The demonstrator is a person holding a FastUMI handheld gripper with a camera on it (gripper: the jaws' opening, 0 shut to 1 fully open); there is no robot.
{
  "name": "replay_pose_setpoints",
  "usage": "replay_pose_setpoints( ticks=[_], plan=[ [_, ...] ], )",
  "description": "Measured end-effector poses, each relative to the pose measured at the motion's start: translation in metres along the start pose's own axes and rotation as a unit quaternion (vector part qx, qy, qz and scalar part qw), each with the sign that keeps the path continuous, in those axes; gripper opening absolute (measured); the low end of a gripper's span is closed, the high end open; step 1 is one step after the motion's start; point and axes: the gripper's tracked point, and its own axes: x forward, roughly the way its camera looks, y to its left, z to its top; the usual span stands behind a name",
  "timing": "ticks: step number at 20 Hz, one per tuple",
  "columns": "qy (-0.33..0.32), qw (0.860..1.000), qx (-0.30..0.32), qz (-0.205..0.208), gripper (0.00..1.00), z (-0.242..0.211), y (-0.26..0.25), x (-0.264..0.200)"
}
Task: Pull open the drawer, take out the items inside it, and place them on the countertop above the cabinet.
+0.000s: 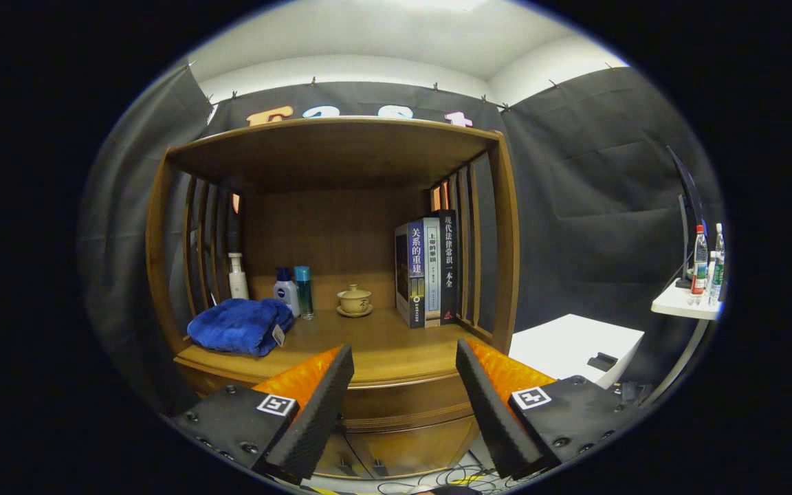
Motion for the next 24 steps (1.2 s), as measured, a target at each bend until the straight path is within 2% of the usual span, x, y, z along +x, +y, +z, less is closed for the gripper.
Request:
replay_pose_setpoints(
  ticks=[10, 18, 24],
  plan=[
    [0.022, 0.999, 0.028, 0.029, 0.98, -0.044, 0.030, 0.022],
    [0.019, 0.999, 0.010, 0.048, 0.98, -0.084, 0.046, 0.050],
    [0.041, 0.998, -0.005, 0.052, 0.99, -0.124, 0.050, 0.063]
  ],
)
